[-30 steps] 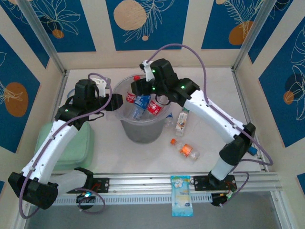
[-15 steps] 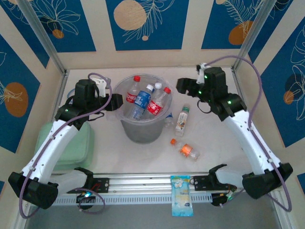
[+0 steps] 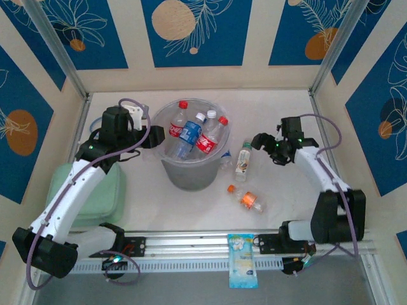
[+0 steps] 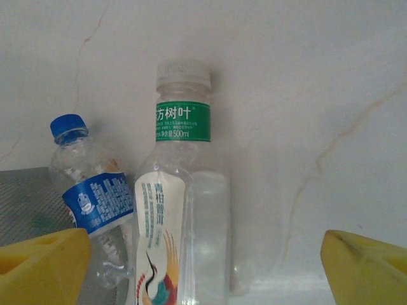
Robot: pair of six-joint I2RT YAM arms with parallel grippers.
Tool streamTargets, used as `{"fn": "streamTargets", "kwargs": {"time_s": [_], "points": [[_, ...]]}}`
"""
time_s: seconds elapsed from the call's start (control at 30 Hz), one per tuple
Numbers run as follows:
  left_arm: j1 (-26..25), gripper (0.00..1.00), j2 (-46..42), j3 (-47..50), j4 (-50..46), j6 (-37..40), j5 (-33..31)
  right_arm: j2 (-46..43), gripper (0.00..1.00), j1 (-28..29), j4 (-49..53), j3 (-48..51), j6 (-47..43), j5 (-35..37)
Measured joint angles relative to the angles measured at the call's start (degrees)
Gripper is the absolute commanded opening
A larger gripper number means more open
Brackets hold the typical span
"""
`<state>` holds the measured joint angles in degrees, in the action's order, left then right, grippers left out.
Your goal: Put the plastic bottles in the bin
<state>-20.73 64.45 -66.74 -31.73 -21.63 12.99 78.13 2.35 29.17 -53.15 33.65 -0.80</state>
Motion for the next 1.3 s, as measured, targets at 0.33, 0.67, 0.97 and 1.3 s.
{"fn": "streamTargets", "kwargs": {"time_s": [0.33, 0.67, 0.97, 1.3], "points": [[0.0, 0.52, -0.7, 0.5, -0.1, -0.5, 0.0, 18.6, 0.76, -0.1, -5.8, -9.8, 0.1, -5.7], [0.0, 0.52, -1.0, 0.5, -0.3, -0.5, 0.0, 26.8, 0.8, 0.7, -7.3, -13.6, 0.0, -6.9], [0.0, 0.52, -1.0, 0.5, -0.3, -0.5, 0.0, 29.7, 0.62, 0.9, -8.7, -13.6, 1.3, -8.5], [0.0, 0.52, -1.0, 0.5, -0.3, -0.5, 0.0, 24.1, 0.41, -0.7, -7.8, -13.0, 1.6, -8.2]]}}
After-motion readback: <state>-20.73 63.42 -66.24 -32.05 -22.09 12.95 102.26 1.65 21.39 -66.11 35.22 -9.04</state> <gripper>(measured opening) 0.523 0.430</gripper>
